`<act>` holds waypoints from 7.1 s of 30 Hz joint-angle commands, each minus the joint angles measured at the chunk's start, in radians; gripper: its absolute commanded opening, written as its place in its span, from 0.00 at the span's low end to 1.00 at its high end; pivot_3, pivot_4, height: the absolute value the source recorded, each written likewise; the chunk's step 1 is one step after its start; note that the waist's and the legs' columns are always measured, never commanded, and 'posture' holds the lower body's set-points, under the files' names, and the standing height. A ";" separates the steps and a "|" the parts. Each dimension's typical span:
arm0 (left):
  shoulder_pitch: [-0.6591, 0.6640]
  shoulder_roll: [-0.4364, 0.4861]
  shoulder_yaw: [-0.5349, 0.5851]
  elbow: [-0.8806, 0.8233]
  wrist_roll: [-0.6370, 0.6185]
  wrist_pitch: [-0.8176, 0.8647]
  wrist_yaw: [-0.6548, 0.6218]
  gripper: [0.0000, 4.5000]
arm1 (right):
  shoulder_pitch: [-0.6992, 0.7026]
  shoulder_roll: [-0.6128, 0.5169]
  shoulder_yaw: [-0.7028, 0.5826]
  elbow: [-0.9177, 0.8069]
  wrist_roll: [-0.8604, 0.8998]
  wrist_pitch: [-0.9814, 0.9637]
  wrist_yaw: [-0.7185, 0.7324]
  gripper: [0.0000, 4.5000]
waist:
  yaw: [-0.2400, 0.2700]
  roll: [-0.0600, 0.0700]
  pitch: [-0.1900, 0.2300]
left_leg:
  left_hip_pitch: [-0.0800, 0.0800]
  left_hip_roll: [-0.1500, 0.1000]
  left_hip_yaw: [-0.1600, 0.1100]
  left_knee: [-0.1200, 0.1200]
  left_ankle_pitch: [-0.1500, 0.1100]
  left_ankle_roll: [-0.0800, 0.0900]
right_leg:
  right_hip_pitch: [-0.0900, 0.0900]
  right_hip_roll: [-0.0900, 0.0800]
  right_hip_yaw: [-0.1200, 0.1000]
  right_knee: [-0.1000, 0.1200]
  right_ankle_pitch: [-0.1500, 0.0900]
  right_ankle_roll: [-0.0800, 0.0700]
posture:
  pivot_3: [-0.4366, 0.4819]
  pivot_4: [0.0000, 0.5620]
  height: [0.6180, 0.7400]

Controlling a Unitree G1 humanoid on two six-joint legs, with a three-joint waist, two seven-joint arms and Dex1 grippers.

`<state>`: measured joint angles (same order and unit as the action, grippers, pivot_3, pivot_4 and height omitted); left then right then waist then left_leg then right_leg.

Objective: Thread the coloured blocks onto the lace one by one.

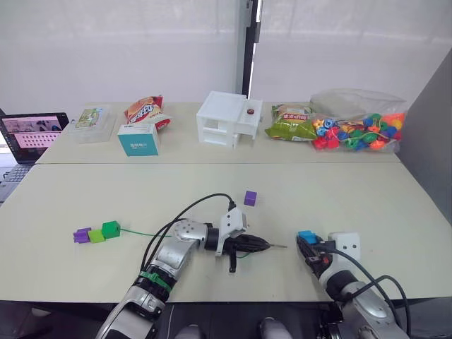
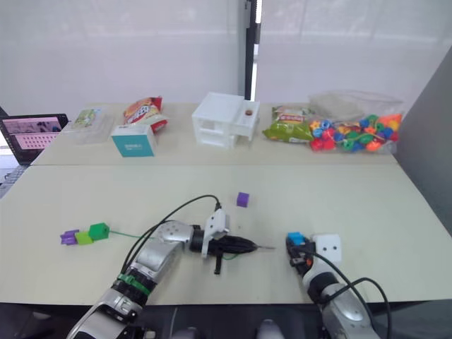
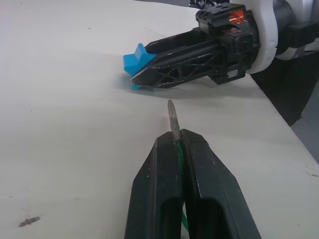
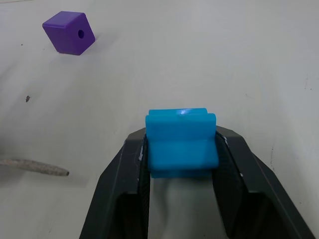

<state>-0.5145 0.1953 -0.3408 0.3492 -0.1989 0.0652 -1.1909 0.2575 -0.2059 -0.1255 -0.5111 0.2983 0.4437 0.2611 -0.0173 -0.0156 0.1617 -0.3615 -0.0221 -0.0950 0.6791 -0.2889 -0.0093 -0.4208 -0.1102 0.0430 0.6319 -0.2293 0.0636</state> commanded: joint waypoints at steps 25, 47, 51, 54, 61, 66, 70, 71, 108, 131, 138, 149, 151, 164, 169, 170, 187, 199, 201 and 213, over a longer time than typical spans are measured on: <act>0.003 -0.039 0.013 0.014 0.012 -0.048 0.044 0.00 | -0.289 -0.663 -0.173 -0.112 0.324 0.319 0.366 0.99 | 0.005 -0.001 0.000 | 0.000 0.000 0.000 0.001 0.000 0.001 | 0.003 0.000 0.000 -0.003 0.000 0.000 | 0.48 0.27 1.00; 0.047 -0.002 0.012 -0.074 0.041 -0.014 0.117 0.00 | -0.797 -0.863 0.513 0.422 -0.326 -0.249 1.058 0.99 | 0.003 0.000 0.001 | -0.003 0.001 0.002 0.002 0.000 0.000 | -0.001 0.000 -0.001 -0.003 0.000 0.000 | 0.48 0.27 1.00; 0.050 -0.001 0.007 -0.076 0.046 -0.019 0.130 0.00 | -0.793 -0.822 0.514 0.417 -0.354 -0.231 1.054 0.94 | 0.004 0.000 0.001 | -0.003 0.001 0.002 0.002 0.000 0.000 | -0.001 0.000 -0.001 -0.003 0.000 0.000 | 0.48 0.27 1.00; 0.053 -0.002 0.004 -0.077 0.050 -0.023 0.139 0.00 | -0.787 -0.812 0.508 0.410 -0.369 -0.219 1.059 0.73 | 0.004 0.000 0.001 | -0.003 0.001 0.001 0.002 0.000 0.000 | -0.001 0.000 -0.001 -0.003 0.000 0.000 | 0.48 0.27 1.00; 0.048 -0.004 -0.005 -0.073 0.051 -0.026 0.128 0.00 | -0.759 -0.814 0.482 0.356 -0.366 -0.154 1.071 0.30 | 0.004 0.000 0.001 | -0.003 0.001 0.001 0.002 0.000 0.000 | -0.001 0.000 -0.001 -0.003 0.000 0.000 | 0.48 0.27 1.00; 0.039 -0.012 -0.015 -0.066 0.048 -0.019 0.111 0.00 | -0.750 -0.782 0.457 0.296 -0.324 -0.040 1.061 0.30 | 0.005 0.000 0.001 | -0.003 0.001 0.001 0.002 0.000 0.000 | -0.001 0.000 -0.001 -0.003 0.000 0.000 | 0.48 0.27 1.00; 0.027 -0.017 -0.027 -0.057 0.050 -0.017 0.092 0.00 | -0.747 -0.766 0.458 0.270 -0.322 0.023 1.051 0.30 | 0.005 0.000 0.001 | -0.003 0.001 0.001 0.002 0.000 0.000 | -0.001 0.000 -0.001 -0.003 0.000 0.000 | 0.48 0.27 1.00; 0.026 -0.018 -0.028 -0.056 0.051 -0.017 0.090 0.00 | -0.747 -0.766 0.460 0.266 -0.323 0.029 1.050 0.30 | 0.005 0.000 0.001 | -0.003 0.001 0.001 0.002 0.000 0.000 | -0.001 0.000 -0.001 -0.003 0.000 0.000 | 0.48 0.27 1.00; -0.006 -0.028 -0.040 -0.009 0.063 -0.039 0.057 0.00 | -0.714 -0.791 0.434 0.199 -0.302 0.075 1.010 0.30 | 0.006 0.000 0.001 | -0.003 0.000 0.001 0.002 0.000 0.000 | -0.001 0.000 -0.001 -0.003 0.000 0.000 | 0.48 0.27 1.00; -0.014 -0.035 -0.048 0.007 0.070 -0.052 0.049 0.00 | -0.747 -0.789 0.433 0.204 -0.300 0.067 1.024 0.30 | 0.005 0.000 0.001 | -0.003 0.000 0.001 0.002 0.000 0.000 | -0.001 0.000 -0.001 -0.003 0.000 0.000 | 0.48 0.27 1.00; -0.023 -0.044 -0.050 0.018 0.076 -0.058 0.047 0.00 | -0.758 -0.766 0.447 0.171 -0.295 0.103 1.022 0.30 | 0.006 0.000 0.001 | -0.003 0.000 0.001 0.002 0.000 0.000 | -0.001 0.000 -0.001 -0.003 0.000 0.000 | 0.48 0.27 1.00; -0.069 -0.100 -0.027 0.023 0.062 -0.065 0.074 0.00 | -0.734 -0.740 0.476 0.140 -0.313 0.119 1.001 0.30 | 0.006 0.000 0.001 | -0.004 0.000 0.001 0.002 0.000 0.000 | -0.001 0.000 -0.001 -0.003 0.000 0.000 | 0.48 0.27 1.00; -0.072 -0.105 -0.031 0.026 0.068 -0.064 0.069 0.00 | -0.723 -0.738 0.482 0.147 -0.327 0.106 0.990 0.30 | 0.005 0.000 0.001 | -0.004 0.000 0.001 0.003 0.000 0.000 | -0.001 0.000 -0.001 -0.003 0.000 0.000 | 0.48 0.27 1.00; -0.094 -0.116 -0.065 0.078 0.107 -0.067 0.057 0.15 | -0.691 -0.716 0.504 0.135 -0.336 0.116 0.951 0.30 | 0.005 0.000 0.001 | -0.004 0.000 0.001 0.003 0.000 0.000 | -0.001 0.000 -0.001 -0.003 0.000 0.000 | 0.48 0.27 1.00; -0.120 -0.054 -0.040 0.056 0.102 -0.069 0.025 0.51 | -0.689 -0.712 0.512 0.153 -0.346 0.102 0.943 0.30 | 0.002 -0.001 0.001 | -0.004 0.000 0.001 0.003 0.000 0.000 | -0.001 0.000 -0.001 -0.003 0.000 0.000 | 0.48 0.27 1.00; -0.118 -0.036 -0.046 0.039 0.098 -0.069 0.000 0.57 | -0.689 -0.712 0.513 0.154 -0.347 0.102 0.942 0.30 | 0.001 -0.001 0.001 | -0.004 0.000 0.001 0.003 0.000 0.000 | -0.001 0.000 -0.001 -0.003 0.000 0.000 | 0.48 0.27 1.00; -0.080 0.028 -0.051 0.006 0.127 -0.114 -0.002 0.16 | -0.692 -0.705 0.512 0.181 -0.360 0.085 0.935 0.30 | 0.001 -0.001 0.001 | -0.003 0.001 0.001 0.003 0.000 0.000 | 0.000 0.000 -0.001 -0.002 0.000 0.000 | 0.48 0.27 1.00; -0.131 -0.043 -0.064 0.089 0.147 -0.128 0.022 0.00 | -0.695 -0.695 0.515 0.172 -0.364 0.096 0.928 0.30 | 0.002 -0.001 0.000 | -0.003 0.001 0.001 0.003 0.000 0.000 | 0.000 0.000 -0.001 -0.002 0.000 0.000 | 0.48 0.27 1.00; -0.147 -0.066 -0.072 0.116 0.158 -0.139 0.031 0.00 | -0.697 -0.692 0.516 0.170 -0.364 0.099 0.927 0.30 | 0.002 -0.001 0.000 | -0.003 0.000 0.001 0.003 0.000 0.000 | 0.000 0.000 -0.001 -0.002 0.000 0.000 | 0.48 0.27 1.00; -0.184 -0.005 -0.050 0.135 0.177 -0.117 -0.004 0.12 | -0.700 -0.680 0.513 0.175 -0.378 0.092 0.917 0.30 | -0.003 -0.002 0.000 | -0.002 0.001 0.001 0.003 0.000 0.000 | 0.000 0.000 -0.001 -0.002 0.000 0.000 | 0.48 0.27 1.00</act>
<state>-0.6781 0.1788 -0.4096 0.5123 -0.0037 -0.0607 -1.1787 -0.4459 -0.8941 0.3764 -0.3386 -0.0738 0.5323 1.1862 -0.0207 -0.0172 0.1620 -0.3634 -0.0214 -0.0943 0.6824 -0.2890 -0.0090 -0.4207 -0.1097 0.0419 0.6303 -0.2293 0.0641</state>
